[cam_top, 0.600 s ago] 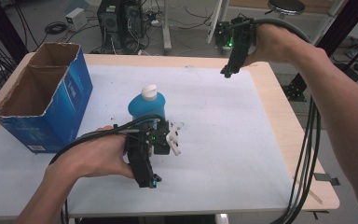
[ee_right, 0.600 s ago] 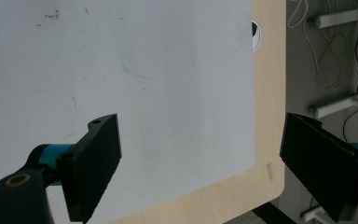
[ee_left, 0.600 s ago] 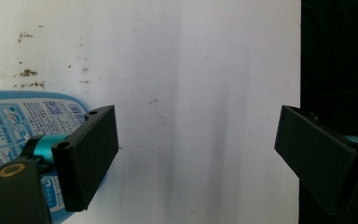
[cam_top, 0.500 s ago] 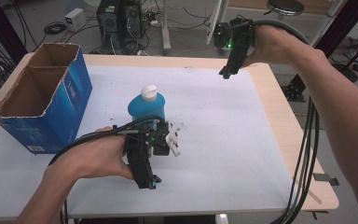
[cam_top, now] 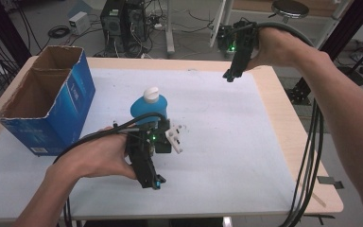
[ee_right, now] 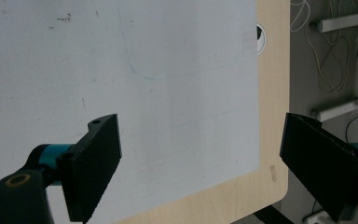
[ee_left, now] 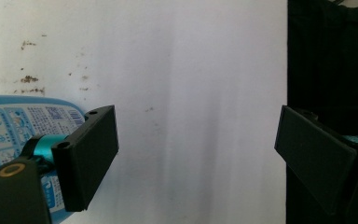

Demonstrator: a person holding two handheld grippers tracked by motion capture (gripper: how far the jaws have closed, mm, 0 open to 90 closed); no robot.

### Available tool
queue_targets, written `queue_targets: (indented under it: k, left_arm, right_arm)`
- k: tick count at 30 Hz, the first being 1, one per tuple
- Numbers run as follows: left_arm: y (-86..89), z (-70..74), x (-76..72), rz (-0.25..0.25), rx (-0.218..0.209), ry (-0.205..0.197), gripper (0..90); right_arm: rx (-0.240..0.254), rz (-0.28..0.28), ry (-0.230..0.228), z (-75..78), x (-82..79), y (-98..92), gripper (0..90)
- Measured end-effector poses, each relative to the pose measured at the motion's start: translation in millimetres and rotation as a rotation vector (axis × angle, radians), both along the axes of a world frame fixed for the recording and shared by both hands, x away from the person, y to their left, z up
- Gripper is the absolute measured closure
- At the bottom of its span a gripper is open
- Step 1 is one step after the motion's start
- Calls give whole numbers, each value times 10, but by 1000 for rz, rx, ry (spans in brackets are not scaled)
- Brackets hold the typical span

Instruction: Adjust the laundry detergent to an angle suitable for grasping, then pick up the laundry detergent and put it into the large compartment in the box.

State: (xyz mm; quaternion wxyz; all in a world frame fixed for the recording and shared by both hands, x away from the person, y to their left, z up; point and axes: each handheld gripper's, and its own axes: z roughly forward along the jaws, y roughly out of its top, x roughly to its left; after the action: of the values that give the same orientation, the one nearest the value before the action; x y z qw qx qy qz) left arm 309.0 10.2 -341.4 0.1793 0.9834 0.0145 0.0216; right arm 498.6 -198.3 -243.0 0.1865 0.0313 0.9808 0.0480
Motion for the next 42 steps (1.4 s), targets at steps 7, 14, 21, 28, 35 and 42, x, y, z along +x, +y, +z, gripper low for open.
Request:
queue_targets:
  k: [7, 14, 21, 28, 35, 42]
  left_arm:
    - [11, 0, 1, 4, -2, 8, 135]
    - [19, -6, -26, 9, -13, 8, 135]
    - [6, 2, -35, 9, -24, 12, 135]
    - [99, 7, -54, 12, -36, 32, 135]
    - [429, 120, -69, 84, -72, 11, 135]
    - [722, 192, -63, 212, -84, 7, 135]
  right_arm:
    - [3, -8, -4, 22, -23, -6, 117]
    - [-5, -3, 3, -38, -45, 3, 118]
    - [15, -5, -4, -8, -76, -31, 117]
    - [6, -6, -16, -7, -70, -76, 117]
    - [8, -12, -7, -10, -67, -110, 117]
    - [9, -5, -7, -12, -66, -85, 117]
